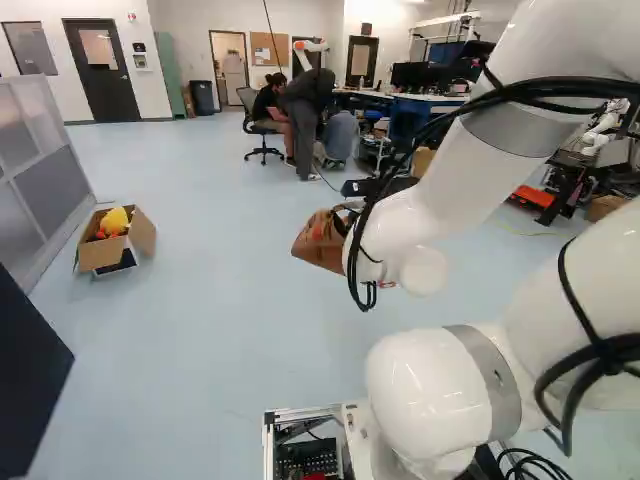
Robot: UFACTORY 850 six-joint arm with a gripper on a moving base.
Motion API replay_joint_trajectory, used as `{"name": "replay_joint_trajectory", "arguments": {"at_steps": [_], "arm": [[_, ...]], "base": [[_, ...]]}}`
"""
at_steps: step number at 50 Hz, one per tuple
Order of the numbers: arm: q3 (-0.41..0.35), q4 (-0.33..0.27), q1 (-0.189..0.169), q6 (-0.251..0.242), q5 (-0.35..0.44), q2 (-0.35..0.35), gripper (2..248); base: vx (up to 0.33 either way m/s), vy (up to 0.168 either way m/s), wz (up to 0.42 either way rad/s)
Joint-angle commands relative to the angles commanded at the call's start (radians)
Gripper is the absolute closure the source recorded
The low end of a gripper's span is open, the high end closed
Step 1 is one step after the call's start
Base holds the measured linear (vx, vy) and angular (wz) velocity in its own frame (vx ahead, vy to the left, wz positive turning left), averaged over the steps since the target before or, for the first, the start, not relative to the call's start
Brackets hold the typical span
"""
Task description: Pick up the grocery bag from the ground
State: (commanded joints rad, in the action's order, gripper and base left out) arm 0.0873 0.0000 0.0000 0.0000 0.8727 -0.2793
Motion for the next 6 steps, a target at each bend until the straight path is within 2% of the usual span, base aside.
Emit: {"name": "replay_joint_trajectory", "arguments": {"at_steps": [6], "arm": [[0.0, 0.0, 0.0, 0.0, 0.0, 0.0, 228]], "base": [[0.0, 0.0, 0.0]]}}
